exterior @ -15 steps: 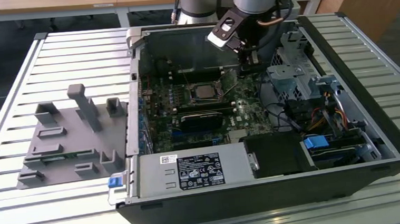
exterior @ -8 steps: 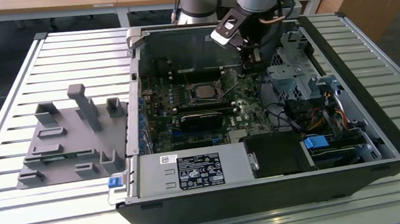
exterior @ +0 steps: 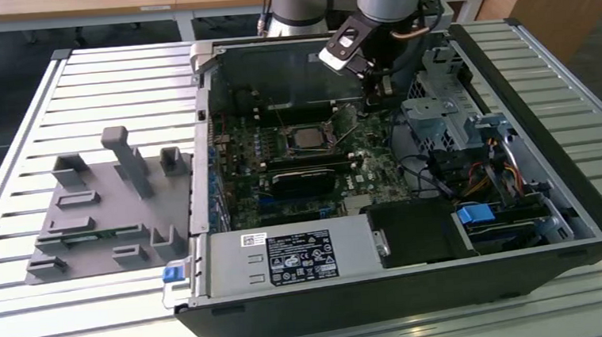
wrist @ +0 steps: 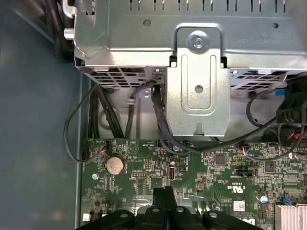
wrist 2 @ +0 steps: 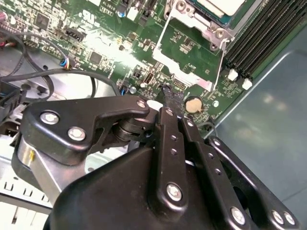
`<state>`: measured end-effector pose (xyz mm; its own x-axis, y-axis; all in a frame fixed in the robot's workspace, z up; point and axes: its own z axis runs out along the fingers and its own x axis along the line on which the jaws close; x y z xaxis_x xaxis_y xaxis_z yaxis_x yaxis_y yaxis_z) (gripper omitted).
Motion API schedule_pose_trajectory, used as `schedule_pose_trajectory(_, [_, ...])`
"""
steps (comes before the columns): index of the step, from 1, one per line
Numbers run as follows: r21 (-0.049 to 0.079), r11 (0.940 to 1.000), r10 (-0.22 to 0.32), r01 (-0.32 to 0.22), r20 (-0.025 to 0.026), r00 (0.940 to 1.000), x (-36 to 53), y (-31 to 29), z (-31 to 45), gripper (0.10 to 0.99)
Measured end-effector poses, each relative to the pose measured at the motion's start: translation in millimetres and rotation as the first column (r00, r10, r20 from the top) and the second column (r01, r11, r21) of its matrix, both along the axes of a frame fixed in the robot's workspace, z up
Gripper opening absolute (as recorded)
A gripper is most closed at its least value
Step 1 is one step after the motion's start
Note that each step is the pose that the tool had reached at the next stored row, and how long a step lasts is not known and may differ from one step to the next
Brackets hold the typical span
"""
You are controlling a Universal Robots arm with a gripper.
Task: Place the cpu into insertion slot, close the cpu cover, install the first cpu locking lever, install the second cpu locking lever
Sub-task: 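Close the cpu cover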
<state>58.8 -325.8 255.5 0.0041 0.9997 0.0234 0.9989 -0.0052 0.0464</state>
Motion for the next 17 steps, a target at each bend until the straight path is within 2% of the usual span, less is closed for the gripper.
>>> schedule_pose_trajectory(8, [0.000, 1.0000, 0.000, 0.000, -0.0057, 1.0000, 0.9, 2.5, -9.7, 0.106])
schedule_pose_trajectory(13, [-0.002, 1.0000, 0.000, 0.000, -0.0062, 1.0000, 1.0, 3.0, -14.2, 0.106])
schedule_pose_trajectory(17, [-0.002, 1.0000, 0.000, 0.000, -0.0064, 1.0000, -0.3, 3.0, -14.9, 0.106])
